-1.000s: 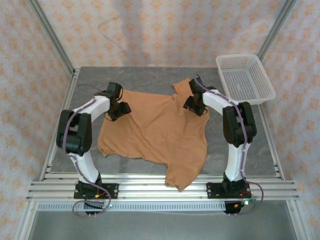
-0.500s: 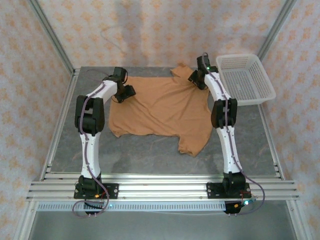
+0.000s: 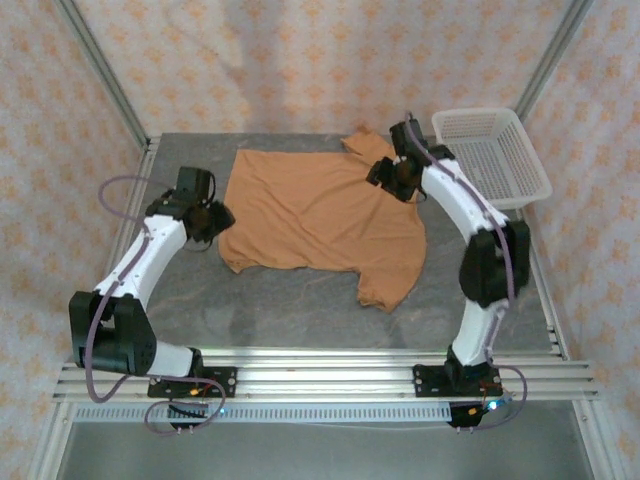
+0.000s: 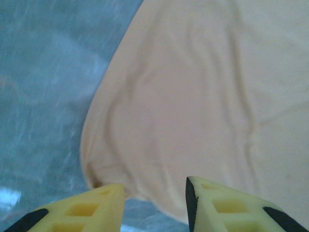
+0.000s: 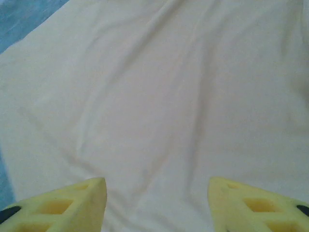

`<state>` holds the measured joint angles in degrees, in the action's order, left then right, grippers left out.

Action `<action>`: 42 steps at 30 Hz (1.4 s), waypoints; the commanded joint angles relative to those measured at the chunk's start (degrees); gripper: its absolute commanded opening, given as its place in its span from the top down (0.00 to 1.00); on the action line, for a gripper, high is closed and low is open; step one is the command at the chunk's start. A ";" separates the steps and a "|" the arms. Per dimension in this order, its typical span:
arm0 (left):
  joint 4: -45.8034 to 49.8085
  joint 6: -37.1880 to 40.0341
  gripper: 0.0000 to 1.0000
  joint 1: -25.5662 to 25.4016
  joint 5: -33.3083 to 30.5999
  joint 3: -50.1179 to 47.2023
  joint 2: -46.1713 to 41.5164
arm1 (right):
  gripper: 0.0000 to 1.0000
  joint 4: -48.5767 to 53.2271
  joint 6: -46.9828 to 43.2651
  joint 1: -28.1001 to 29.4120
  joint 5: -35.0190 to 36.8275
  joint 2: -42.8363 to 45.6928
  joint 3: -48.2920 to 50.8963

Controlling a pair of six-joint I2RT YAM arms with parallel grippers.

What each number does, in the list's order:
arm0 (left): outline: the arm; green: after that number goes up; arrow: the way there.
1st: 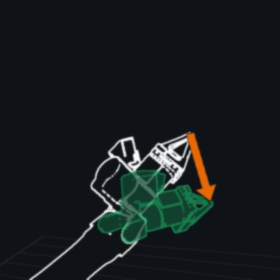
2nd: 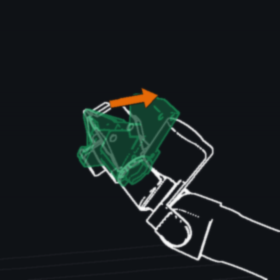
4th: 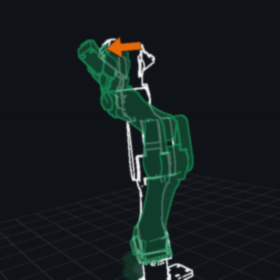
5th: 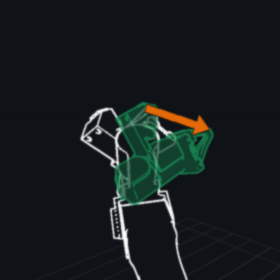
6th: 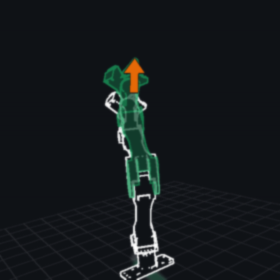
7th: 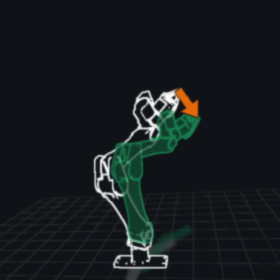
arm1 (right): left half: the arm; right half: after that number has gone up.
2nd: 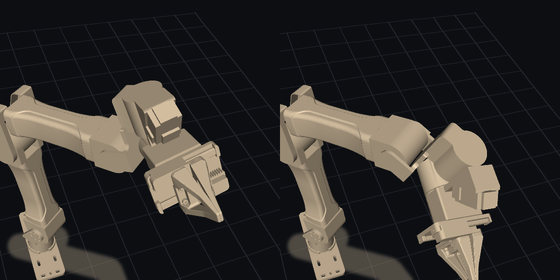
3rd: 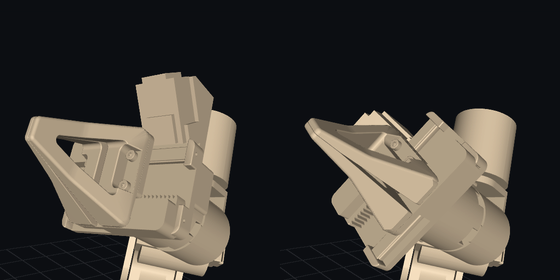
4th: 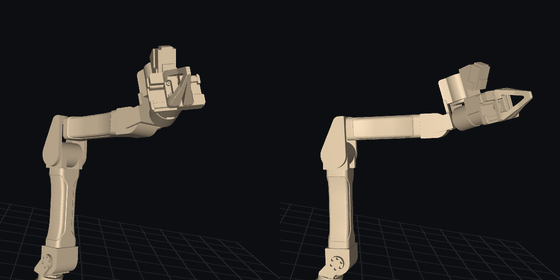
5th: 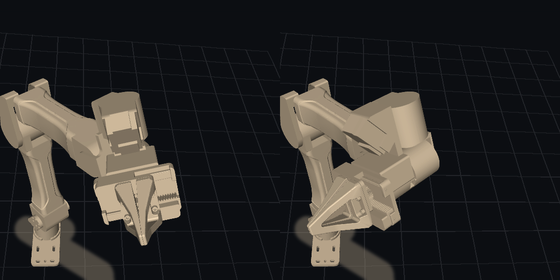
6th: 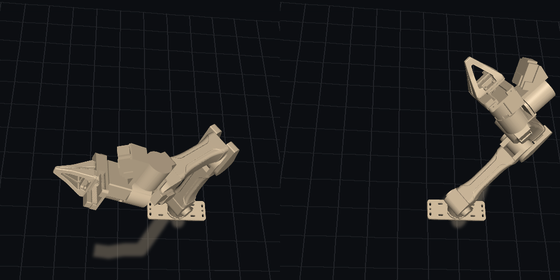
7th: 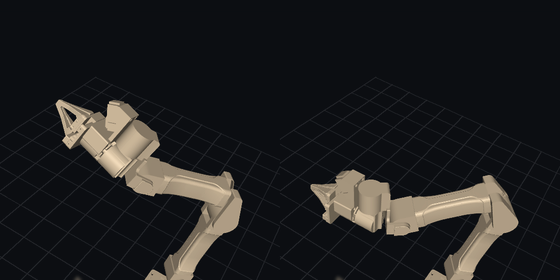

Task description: Fold the inside-out t-shirt

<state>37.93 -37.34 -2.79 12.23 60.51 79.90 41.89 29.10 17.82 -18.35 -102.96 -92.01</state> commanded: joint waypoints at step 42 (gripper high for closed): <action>-6.81 -6.18 1.00 1.12 -5.54 -6.45 4.02 | 0.43 -13.64 9.22 3.58 3.68 0.15 27.99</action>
<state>30.22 -49.32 -2.09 10.20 51.40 87.74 28.97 36.95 23.59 -17.26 -101.23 -65.43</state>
